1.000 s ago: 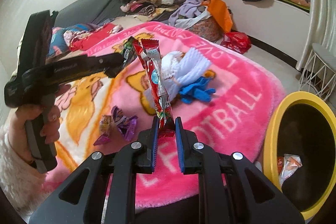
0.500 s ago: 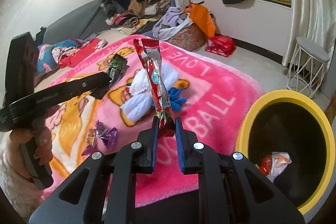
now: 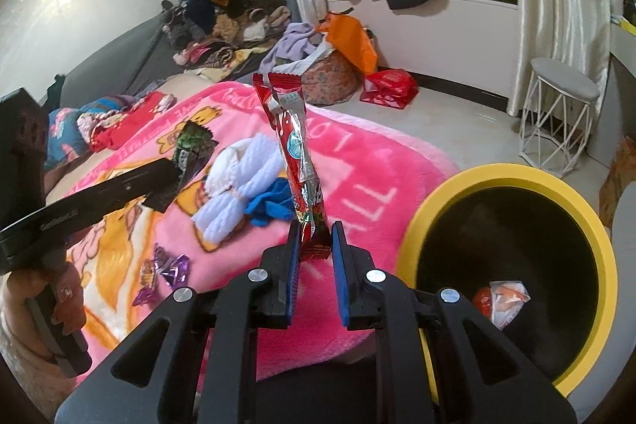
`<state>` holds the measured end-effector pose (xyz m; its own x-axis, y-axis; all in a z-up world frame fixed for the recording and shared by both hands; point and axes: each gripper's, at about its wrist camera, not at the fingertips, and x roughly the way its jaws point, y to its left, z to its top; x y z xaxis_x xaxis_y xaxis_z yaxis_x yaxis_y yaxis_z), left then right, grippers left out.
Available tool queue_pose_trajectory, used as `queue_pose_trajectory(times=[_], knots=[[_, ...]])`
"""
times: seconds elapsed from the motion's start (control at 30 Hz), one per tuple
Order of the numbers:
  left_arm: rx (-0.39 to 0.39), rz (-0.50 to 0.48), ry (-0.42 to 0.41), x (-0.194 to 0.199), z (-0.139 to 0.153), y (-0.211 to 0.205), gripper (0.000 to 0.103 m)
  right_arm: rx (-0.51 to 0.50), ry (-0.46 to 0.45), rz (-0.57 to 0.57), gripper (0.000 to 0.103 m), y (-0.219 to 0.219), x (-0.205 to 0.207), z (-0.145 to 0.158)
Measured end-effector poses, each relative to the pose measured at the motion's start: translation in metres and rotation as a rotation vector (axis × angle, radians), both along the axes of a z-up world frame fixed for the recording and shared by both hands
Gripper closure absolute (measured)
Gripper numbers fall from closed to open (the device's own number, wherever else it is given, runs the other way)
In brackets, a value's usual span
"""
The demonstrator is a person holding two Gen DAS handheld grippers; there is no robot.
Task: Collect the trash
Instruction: 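Carry the green packet and red wrapper over the yellow bin and open both tools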
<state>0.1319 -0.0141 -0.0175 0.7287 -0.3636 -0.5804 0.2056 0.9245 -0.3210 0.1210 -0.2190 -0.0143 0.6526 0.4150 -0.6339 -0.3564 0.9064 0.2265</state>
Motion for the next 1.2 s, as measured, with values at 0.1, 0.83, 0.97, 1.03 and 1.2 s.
queue_pose_trajectory(times=[0.1, 0.83, 0.97, 1.03, 1.2], knots=[[0.0, -0.017, -0.004, 0.001, 0.001, -0.009, 0.074, -0.001, 0.0, -0.026, 0.088, -0.007, 0.0, 0.0], [0.027, -0.15, -0.021, 0.006, 0.003, -0.07, 0.074, -0.004, -0.004, -0.206, 0.088, -0.073, 0.004, -0.005], [0.034, -0.171, -0.023, 0.006, 0.002, -0.079, 0.074, -0.018, -0.006, -0.237, 0.088, -0.085, 0.004, -0.007], [0.04, -0.183, -0.025, 0.006, 0.001, -0.085, 0.074, -0.011, -0.003, -0.255, 0.088, -0.093, 0.004, -0.008], [0.048, -0.209, -0.026, 0.006, -0.001, -0.097, 0.074, -0.014, 0.002, -0.29, 0.088, -0.105, 0.004, -0.011]])
